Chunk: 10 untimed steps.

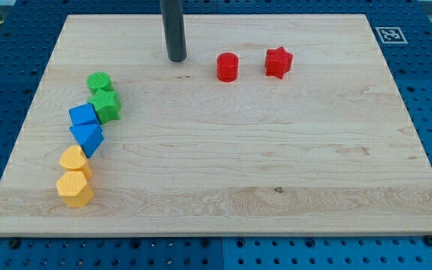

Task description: Place the red circle at the top of the green circle

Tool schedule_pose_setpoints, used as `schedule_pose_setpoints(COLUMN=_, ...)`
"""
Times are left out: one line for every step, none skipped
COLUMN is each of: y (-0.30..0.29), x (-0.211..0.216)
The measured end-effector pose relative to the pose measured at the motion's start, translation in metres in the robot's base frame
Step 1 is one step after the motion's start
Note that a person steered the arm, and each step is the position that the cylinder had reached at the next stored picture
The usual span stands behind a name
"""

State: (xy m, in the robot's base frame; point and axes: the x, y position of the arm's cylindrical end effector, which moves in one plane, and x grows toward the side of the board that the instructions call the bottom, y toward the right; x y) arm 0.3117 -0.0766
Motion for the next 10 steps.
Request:
schedule_pose_setpoints(y=0.003, x=0.000)
schedule_pose_setpoints(y=0.031, x=-0.012)
schedule_pose_setpoints(y=0.086, x=-0.033)
schedule_pose_setpoints(y=0.141, x=-0.031)
schedule_pose_setpoints(y=0.145, x=0.002)
schedule_pose_setpoints(y=0.134, x=0.024)
schedule_pose_setpoints(y=0.084, x=0.024)
schedule_pose_setpoints(y=0.062, x=0.023)
schedule_pose_setpoints(y=0.086, x=0.020)
schedule_pose_setpoints(y=0.117, x=0.030)
